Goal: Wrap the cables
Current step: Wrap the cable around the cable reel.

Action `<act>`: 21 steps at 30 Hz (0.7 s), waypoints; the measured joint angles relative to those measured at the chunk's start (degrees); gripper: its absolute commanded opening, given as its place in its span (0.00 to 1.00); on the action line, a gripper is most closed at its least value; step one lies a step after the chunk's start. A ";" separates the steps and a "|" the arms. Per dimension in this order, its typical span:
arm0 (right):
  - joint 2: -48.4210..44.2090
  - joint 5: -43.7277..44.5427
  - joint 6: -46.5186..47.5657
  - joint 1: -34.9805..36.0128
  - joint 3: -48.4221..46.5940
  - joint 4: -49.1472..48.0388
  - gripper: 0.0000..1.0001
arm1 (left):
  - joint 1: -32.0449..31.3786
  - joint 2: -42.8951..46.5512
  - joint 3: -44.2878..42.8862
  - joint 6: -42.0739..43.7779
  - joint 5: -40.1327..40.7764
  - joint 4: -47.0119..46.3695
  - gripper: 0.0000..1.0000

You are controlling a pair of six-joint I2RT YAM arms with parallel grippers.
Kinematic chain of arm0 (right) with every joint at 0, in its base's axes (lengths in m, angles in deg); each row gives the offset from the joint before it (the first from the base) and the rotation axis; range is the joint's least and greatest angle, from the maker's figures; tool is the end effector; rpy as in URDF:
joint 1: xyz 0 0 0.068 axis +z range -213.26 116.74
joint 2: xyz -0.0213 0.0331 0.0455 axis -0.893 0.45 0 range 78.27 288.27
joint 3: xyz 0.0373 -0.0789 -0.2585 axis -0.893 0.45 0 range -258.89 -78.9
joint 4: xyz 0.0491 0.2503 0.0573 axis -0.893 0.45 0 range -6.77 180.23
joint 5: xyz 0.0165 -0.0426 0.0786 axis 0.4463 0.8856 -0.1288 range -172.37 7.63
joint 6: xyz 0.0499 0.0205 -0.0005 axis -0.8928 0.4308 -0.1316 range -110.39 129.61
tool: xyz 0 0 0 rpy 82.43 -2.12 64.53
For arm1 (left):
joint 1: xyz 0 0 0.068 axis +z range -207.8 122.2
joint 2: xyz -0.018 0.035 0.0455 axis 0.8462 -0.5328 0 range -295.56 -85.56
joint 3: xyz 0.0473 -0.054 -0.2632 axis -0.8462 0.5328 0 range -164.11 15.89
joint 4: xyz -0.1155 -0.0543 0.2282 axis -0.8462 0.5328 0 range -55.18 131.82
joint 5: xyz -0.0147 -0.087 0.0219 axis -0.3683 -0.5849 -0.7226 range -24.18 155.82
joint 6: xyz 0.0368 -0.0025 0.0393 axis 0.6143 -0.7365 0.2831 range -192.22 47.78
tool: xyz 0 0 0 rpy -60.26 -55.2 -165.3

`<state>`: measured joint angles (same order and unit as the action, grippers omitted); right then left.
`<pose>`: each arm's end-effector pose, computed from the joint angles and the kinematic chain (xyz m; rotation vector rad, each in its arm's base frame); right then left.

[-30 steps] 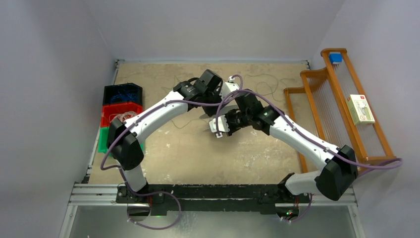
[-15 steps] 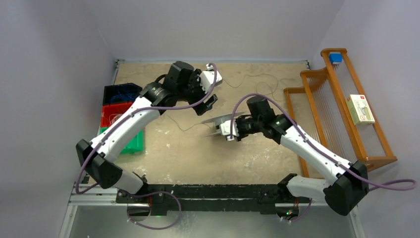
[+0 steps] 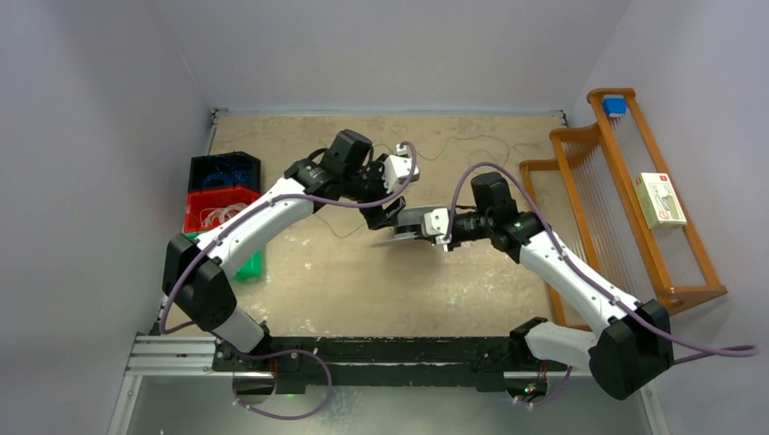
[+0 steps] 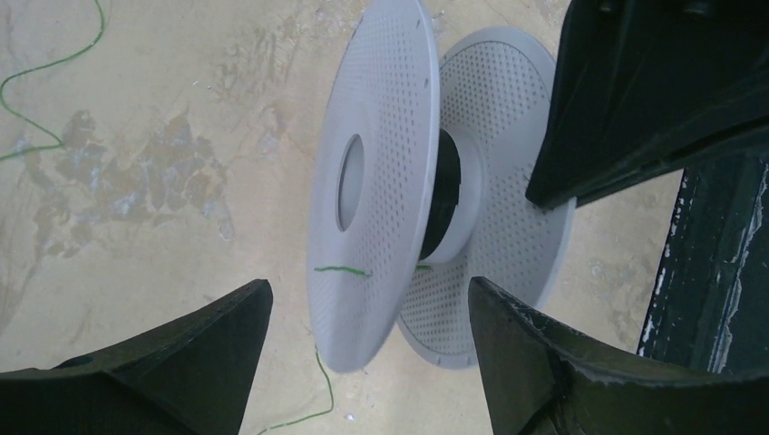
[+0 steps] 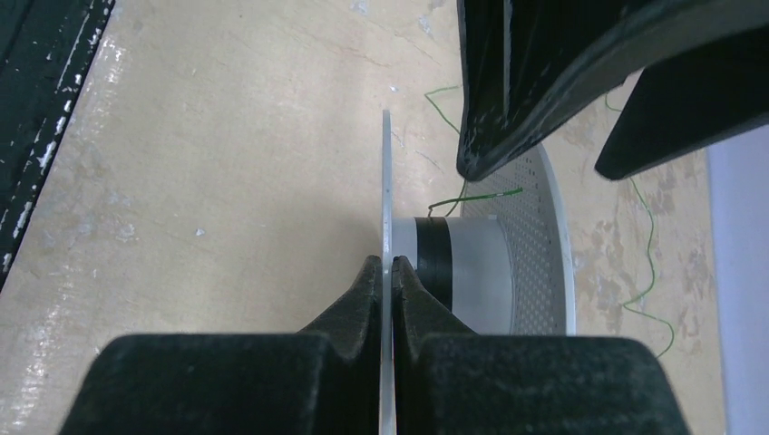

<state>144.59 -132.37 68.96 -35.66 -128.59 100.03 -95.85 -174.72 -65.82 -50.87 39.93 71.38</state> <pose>0.2060 0.1385 0.2893 -1.6687 1.0606 0.5776 0.2606 -0.2238 0.3316 1.3504 1.9092 -0.6728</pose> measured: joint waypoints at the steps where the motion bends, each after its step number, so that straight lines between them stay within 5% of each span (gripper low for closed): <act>1: -0.04 -0.61 0.02 -0.26 0.35 -0.35 0.00 | 0.00 -0.85 0.00 0.22 -0.48 -0.37 0.74; 14: 1.22 -5.11 0.37 -2.49 1.25 -2.71 0.00 | 0.26 -4.90 -0.02 0.09 -4.35 -3.72 0.49; 21: 1.22 -5.22 0.50 -2.60 1.44 -3.23 0.00 | 0.52 -7.17 -0.02 0.04 -3.28 -3.63 0.47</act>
<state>145.82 -137.59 69.46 -38.26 -127.14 96.79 -95.32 -181.89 -65.84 -50.83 36.65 67.75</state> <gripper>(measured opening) 0.023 0.472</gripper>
